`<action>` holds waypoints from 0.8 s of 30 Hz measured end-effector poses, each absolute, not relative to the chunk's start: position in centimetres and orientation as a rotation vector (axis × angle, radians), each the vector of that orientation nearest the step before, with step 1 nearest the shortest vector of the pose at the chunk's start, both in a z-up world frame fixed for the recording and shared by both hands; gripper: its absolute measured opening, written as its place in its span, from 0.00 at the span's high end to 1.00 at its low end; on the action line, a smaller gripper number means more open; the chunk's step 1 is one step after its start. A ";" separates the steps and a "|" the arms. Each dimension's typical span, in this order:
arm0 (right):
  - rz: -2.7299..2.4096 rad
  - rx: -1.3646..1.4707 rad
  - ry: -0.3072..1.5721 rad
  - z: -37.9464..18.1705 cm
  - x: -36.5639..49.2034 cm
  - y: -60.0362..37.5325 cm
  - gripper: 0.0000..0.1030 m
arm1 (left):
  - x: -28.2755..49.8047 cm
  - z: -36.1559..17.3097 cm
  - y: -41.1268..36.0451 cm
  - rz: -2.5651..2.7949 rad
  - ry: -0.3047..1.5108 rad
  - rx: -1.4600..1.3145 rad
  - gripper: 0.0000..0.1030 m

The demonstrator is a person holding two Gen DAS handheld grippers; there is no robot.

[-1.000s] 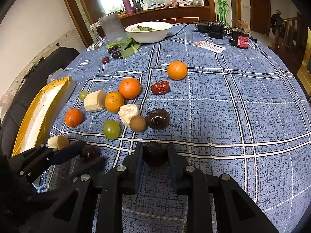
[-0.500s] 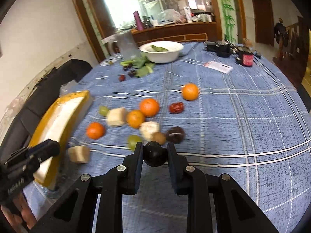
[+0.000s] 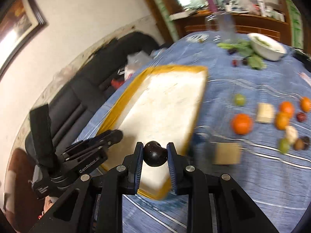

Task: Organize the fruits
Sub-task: 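Carry the dark plum into the yellow-rimmed tray and open the right tool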

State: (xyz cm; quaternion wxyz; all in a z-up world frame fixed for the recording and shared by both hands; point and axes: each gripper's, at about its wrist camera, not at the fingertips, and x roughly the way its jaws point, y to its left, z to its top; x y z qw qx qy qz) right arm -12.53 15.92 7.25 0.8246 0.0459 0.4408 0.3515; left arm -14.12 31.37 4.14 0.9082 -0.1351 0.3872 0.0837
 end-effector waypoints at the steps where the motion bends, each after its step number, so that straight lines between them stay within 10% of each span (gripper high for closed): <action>1: 0.755 0.088 0.954 6.8 -12.4 16.8 0.74 | -14.2 4.1 31.7 0.176 0.800 -0.293 0.76; 17: 0.697 0.163 0.917 8.1 -13.0 13.7 0.67 | -16.3 5.0 32.8 0.151 0.748 -0.411 0.31; 24: 0.413 0.058 0.668 11.3 -15.7 5.6 0.16 | -16.7 6.9 29.8 0.084 0.710 -0.380 0.31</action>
